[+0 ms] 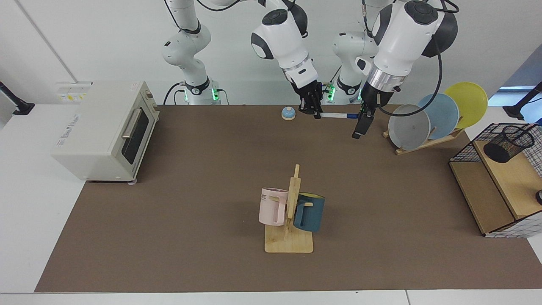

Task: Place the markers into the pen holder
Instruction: 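Carry the marker toward the middle while the left gripper reaches it, then grasp the marker's capped end with the left gripper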

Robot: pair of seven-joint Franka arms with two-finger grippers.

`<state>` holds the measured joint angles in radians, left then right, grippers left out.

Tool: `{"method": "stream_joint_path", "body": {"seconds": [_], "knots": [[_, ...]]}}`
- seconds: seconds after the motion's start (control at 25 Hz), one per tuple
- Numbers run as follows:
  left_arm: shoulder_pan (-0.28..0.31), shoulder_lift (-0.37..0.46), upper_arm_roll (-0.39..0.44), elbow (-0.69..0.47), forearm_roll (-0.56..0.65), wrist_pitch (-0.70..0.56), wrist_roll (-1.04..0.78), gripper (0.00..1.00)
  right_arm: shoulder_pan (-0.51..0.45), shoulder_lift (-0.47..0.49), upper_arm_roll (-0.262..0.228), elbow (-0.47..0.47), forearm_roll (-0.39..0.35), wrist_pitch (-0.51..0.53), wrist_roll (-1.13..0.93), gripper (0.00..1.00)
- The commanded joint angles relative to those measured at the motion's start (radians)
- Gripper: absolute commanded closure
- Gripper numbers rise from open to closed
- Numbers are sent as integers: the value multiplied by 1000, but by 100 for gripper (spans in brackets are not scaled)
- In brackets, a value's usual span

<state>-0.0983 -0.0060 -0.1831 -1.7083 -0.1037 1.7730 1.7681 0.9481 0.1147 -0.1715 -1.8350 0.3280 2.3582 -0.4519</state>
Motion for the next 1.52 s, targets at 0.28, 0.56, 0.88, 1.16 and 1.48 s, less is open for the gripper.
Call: {"method": "stream_joint_path", "body": {"seconds": [0.28, 0.56, 0.88, 1.16, 1.48], "knots": [[-21, -54, -7, -53, 72, -113, 83, 0, 3, 11, -6, 20, 2, -7, 25, 100], [-24, -69, -7, -77, 70, -109, 48, 14, 1, 11, -6, 20, 0, -7, 25, 100], [-32, -97, -30, -71, 67, -110, 30, 68, 0, 10, -8, 17, -1, -8, 27, 100], [-34, -108, -41, -74, 67, -110, 5, 100, -2, 10, -8, 17, -1, -10, 27, 100], [-31, -108, -33, -73, 67, -112, -6, 100, -2, 8, -8, 16, -1, -13, 29, 100]]}}
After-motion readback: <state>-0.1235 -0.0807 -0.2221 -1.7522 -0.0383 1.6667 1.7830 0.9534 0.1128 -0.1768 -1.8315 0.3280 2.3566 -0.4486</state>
